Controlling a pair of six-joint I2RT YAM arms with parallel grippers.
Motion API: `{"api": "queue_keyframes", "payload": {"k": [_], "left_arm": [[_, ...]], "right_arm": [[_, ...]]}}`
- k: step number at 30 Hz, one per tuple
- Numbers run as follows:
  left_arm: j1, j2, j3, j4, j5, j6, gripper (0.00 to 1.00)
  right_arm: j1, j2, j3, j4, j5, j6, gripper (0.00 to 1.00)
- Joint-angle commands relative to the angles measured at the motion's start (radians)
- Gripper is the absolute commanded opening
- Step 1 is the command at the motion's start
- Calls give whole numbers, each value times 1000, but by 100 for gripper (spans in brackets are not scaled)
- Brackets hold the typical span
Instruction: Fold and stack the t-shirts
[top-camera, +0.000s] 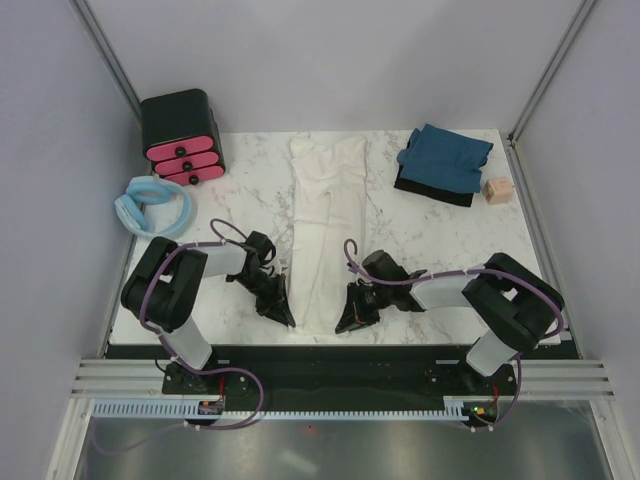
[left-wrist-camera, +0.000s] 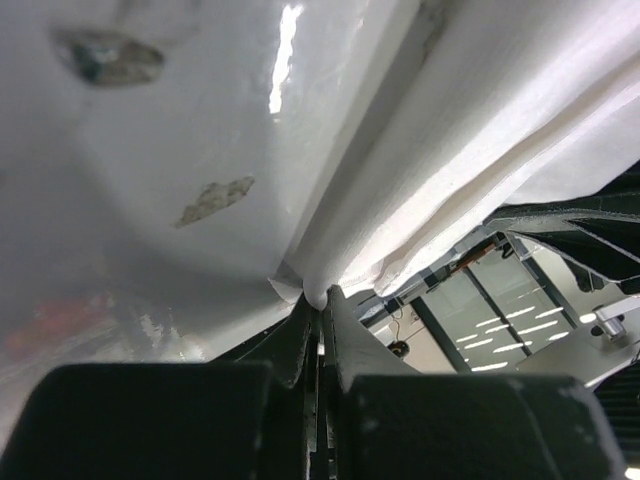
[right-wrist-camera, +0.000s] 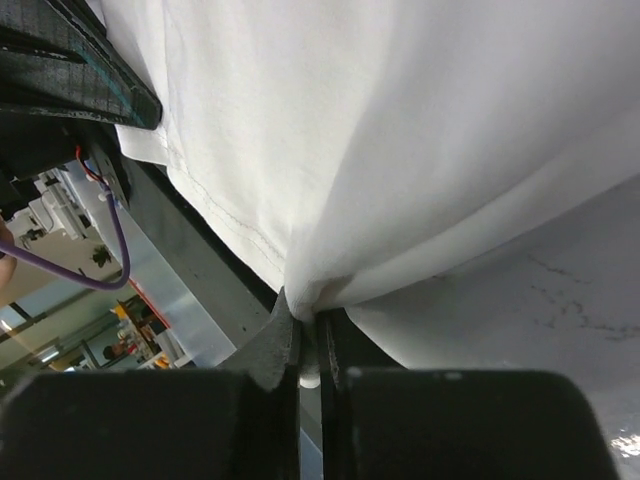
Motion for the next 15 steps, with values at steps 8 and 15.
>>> {"api": "queue_keyframes", "payload": {"k": [8, 15], "left_arm": [[-5, -106, 40, -3, -42, 18, 2], [-5, -176, 148, -23, -5, -2, 2]], "right_arm": [[8, -125, 125, -389, 211, -143, 0], [9, -174, 266, -483, 241, -164, 0]]}}
